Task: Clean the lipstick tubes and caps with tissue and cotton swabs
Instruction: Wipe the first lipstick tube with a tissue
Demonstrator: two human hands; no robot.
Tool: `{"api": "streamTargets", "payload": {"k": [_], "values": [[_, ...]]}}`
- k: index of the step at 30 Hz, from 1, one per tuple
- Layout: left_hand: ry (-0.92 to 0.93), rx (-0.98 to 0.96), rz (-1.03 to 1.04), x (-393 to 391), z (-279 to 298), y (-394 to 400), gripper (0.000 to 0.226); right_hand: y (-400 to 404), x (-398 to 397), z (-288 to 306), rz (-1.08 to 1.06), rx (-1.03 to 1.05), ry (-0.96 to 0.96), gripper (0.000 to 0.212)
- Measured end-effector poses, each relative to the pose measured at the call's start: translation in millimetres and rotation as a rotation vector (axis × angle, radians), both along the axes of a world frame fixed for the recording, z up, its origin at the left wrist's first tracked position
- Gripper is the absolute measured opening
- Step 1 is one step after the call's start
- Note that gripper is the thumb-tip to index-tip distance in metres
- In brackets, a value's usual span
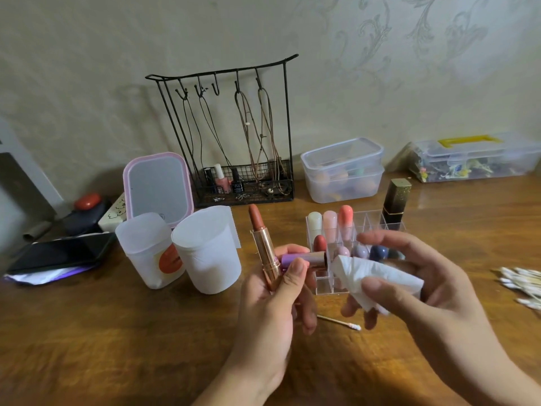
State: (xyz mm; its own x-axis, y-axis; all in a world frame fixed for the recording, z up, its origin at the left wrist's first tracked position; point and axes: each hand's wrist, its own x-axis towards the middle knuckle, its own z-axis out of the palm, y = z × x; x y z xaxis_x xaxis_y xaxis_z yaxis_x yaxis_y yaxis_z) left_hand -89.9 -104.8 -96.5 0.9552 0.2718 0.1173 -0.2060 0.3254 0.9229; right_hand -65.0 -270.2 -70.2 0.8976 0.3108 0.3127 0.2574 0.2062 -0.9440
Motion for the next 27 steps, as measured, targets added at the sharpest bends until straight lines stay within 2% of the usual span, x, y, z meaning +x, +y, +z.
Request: {"api": "streamTargets", "payload": {"k": [3, 5, 8, 10, 15, 24, 27], "values": [[0.0, -0.013, -0.052, -2, 2, 1, 0.025, 1, 2, 3, 0.03, -0.008, 0.027, 0.027], [0.006, -0.03, -0.084, -2, 4, 1, 0.018, -1, 4, 3, 0.054, -0.05, 0.04, 0.026], [0.0, -0.026, -0.131, -3, 4, 2, 0.016, -4, 8, 2, 0.054, -0.104, 0.039, 0.042], [-0.011, -0.006, -0.16, -4, 4, 2, 0.017, -4, 10, 0, 0.016, -0.115, 0.037, 0.043], [-0.001, 0.064, -0.191, -3, 4, 3, 0.023, -3, 8, 2, -0.019, -0.165, -0.02, 0.007], [-0.006, 0.129, -0.228, -3, 2, 2, 0.019, -1, 5, -4, -0.146, -0.096, -0.201, 0.022], [-0.006, 0.147, -0.25, -3, 1, 2, 0.023, 0, 6, -7, -0.165, -0.165, -0.236, 0.037]]}}
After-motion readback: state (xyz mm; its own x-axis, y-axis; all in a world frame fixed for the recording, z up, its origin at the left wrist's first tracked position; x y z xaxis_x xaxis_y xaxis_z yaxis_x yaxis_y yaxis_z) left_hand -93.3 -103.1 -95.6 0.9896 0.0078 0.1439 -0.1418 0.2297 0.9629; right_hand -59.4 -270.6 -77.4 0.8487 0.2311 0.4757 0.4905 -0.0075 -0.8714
